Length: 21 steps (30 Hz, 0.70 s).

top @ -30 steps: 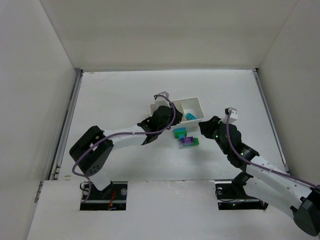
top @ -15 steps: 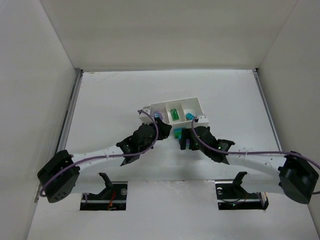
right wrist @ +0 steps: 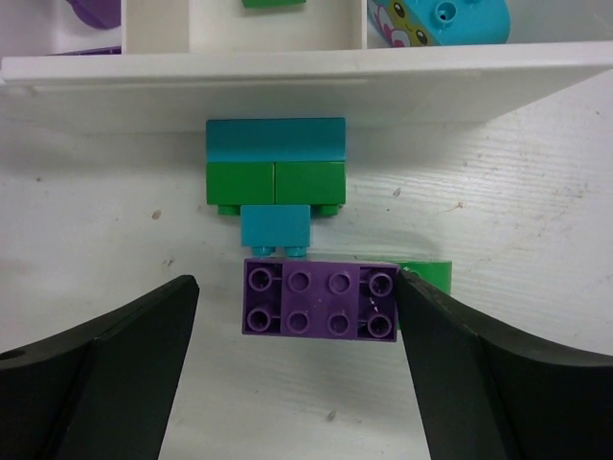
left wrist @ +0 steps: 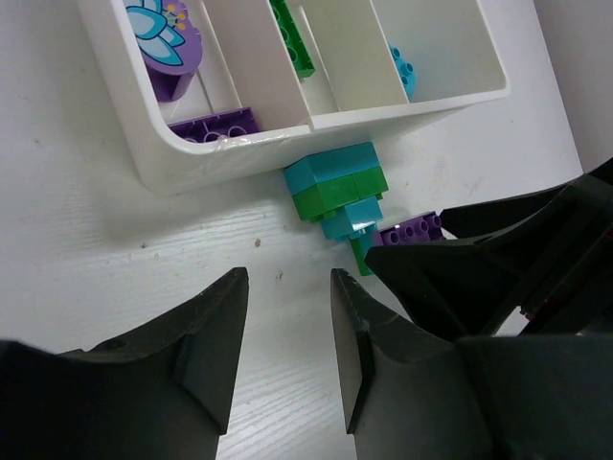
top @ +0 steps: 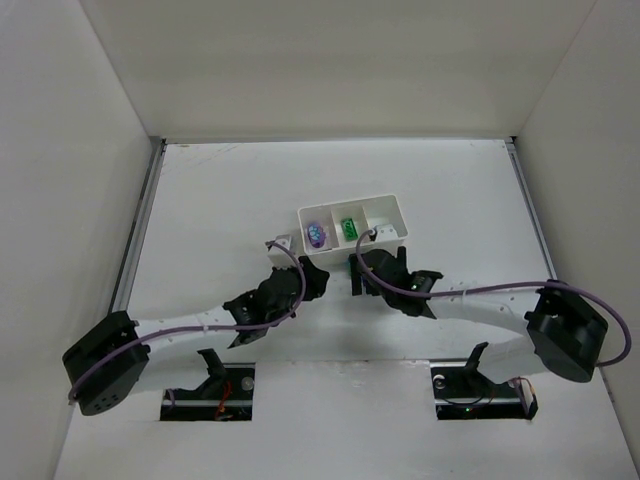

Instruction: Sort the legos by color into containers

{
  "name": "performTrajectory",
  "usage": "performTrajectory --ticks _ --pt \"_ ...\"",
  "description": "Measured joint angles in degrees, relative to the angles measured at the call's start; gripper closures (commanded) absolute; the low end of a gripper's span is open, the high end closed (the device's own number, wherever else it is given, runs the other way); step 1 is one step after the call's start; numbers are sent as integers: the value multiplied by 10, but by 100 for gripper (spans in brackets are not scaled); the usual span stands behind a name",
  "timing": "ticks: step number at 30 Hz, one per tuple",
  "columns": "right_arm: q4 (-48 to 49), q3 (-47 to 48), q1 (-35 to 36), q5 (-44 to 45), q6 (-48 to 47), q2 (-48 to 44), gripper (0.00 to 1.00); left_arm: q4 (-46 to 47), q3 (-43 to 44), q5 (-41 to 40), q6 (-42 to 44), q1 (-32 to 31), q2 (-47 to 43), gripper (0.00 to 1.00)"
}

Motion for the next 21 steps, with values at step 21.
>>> performTrajectory --ticks 21 --pt "-43 14 29 55 4 0 8 -5 -34 -2 -19 6 -52 56"
